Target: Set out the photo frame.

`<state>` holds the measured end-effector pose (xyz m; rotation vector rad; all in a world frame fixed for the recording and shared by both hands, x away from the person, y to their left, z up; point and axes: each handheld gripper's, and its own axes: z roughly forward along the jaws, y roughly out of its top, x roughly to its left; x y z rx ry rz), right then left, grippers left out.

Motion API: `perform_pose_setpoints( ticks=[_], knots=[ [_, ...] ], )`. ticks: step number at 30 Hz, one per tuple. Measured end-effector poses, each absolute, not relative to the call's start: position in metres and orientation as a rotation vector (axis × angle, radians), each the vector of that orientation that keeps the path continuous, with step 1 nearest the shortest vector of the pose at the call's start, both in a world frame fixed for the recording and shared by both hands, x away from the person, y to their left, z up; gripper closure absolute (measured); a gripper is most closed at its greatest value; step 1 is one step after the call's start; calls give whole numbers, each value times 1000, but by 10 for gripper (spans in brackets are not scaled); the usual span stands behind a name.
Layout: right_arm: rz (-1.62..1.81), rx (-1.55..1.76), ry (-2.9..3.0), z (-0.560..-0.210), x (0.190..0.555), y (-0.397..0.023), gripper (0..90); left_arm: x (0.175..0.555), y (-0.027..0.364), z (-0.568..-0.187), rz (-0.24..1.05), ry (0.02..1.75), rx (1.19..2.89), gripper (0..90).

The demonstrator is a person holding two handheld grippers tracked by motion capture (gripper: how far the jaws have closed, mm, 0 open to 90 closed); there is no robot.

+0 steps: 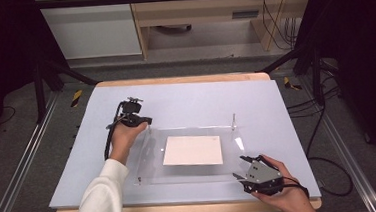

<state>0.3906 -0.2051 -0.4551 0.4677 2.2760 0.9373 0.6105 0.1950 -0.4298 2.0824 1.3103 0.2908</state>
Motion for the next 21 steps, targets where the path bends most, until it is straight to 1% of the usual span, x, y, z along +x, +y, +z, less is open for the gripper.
perform_pose_setpoints(
  ticks=[6, 8, 13, 17, 21],
  knots=[
    [966, 492, 2280, -449, 393, -206, 415, 600, 202, -418, 366, 1242, 2051, 658],
    [980, 505, 2281, -445, 395, -207, 424, 590, 206, -406, 408, 1184, 2024, 613],
    [1009, 534, 2283, -436, 399, -208, 445, 576, 212, -393, 454, 1135, 1992, 477],
    [1040, 575, 2290, -425, 405, -210, 459, 557, 223, -379, 497, 1080, 1940, 434],
    [1048, 595, 2300, -420, 408, -210, 465, 544, 230, -369, 517, 1050, 1902, 366]
  ],
)
